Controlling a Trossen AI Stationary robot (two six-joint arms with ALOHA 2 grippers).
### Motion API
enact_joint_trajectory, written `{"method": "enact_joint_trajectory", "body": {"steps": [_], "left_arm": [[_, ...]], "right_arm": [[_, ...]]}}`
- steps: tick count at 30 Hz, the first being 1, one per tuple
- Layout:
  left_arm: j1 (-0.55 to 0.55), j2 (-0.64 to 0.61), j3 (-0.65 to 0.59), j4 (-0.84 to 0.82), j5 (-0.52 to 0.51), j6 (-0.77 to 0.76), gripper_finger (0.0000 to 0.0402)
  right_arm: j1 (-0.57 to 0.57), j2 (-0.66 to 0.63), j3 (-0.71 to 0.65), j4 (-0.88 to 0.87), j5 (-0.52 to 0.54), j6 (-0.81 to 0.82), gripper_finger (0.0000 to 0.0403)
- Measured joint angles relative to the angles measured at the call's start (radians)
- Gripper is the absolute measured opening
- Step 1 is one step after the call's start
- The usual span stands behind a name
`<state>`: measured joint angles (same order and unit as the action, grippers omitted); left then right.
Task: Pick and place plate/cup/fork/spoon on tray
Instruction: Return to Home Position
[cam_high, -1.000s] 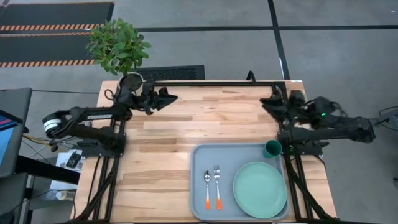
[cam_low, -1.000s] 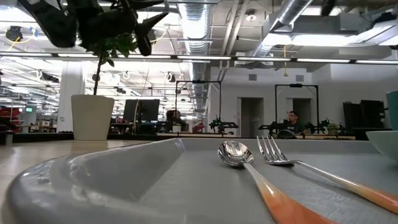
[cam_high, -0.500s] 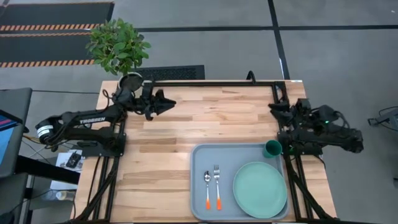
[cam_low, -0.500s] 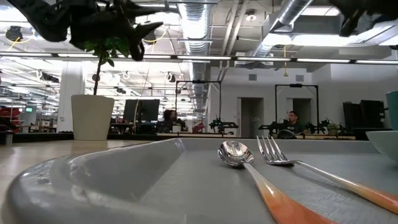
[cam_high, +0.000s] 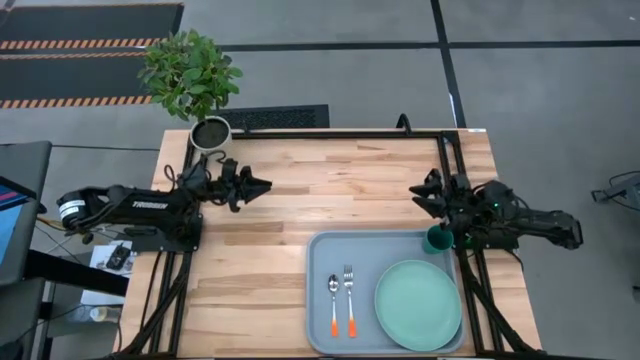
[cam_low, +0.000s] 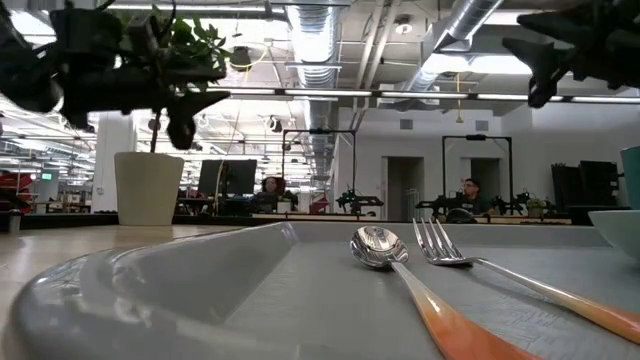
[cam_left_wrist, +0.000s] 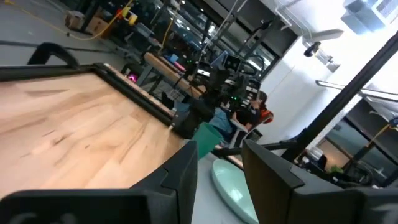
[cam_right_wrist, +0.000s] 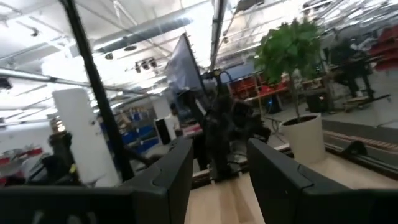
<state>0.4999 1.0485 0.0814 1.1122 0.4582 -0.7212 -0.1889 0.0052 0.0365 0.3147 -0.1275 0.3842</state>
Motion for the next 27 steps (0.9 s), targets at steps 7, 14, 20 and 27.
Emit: {"method": "enact_joint_trajectory", "body": {"steps": [7, 14, 20, 27], "left_arm": [[0.000, 0.000, -0.071, 0.082, -0.019, -0.009, 0.0112], [0.002, -0.002, -0.071, 0.092, -0.010, -0.003, 0.0112], [0.002, -0.002, -0.072, 0.082, 0.002, 0.010, 0.0112], [0.002, -0.002, -0.074, 0.083, 0.008, 0.041, 0.0112]], "right_arm": [[-0.077, -0.003, -0.024, 0.045, -0.092, 0.081, 0.0177], [-0.125, -0.003, -0.023, 0.054, -0.079, 0.144, 0.0176], [0.020, 0.022, -0.026, 0.063, 0.048, 0.081, 0.0176], [0.198, 0.051, -0.028, 0.027, 0.287, -0.108, 0.0178]]}}
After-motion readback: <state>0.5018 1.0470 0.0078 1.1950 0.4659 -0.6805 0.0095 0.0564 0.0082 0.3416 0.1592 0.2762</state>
